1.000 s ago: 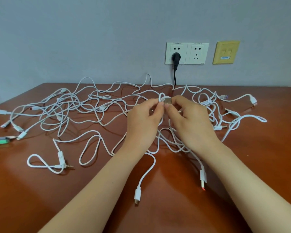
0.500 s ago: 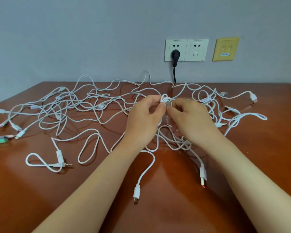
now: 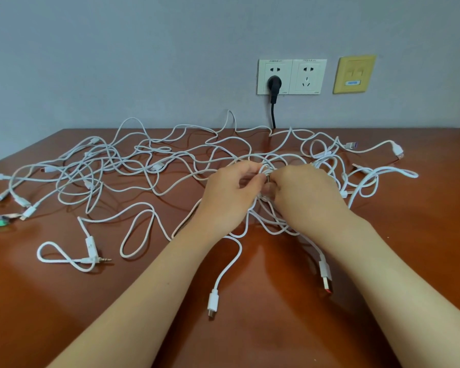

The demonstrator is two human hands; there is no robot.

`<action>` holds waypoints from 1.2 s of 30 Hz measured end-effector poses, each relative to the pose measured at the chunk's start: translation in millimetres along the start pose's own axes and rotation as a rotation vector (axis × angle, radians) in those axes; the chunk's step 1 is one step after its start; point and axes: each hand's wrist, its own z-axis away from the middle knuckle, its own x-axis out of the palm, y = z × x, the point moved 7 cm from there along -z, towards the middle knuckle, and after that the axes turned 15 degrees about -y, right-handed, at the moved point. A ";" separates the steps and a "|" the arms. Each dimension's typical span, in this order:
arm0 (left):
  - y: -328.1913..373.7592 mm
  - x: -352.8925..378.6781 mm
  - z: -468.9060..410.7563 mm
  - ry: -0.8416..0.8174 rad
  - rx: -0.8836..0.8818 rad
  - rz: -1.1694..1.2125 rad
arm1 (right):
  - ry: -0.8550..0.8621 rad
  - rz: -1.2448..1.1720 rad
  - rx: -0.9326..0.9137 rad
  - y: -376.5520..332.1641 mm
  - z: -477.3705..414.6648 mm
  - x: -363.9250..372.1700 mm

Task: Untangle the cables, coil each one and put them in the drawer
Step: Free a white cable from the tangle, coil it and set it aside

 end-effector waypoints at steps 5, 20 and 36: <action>1.2 -0.6 1.7 -0.006 0.019 0.043 | -0.004 -0.036 0.010 4.3 -0.9 0.6; -6.6 -3.0 0.5 0.060 -0.011 0.343 | -0.088 -1.408 -0.099 18.3 -10.3 24.5; -4.4 -17.5 2.1 0.166 -0.057 0.124 | -0.128 -1.514 -0.245 8.8 -13.8 27.1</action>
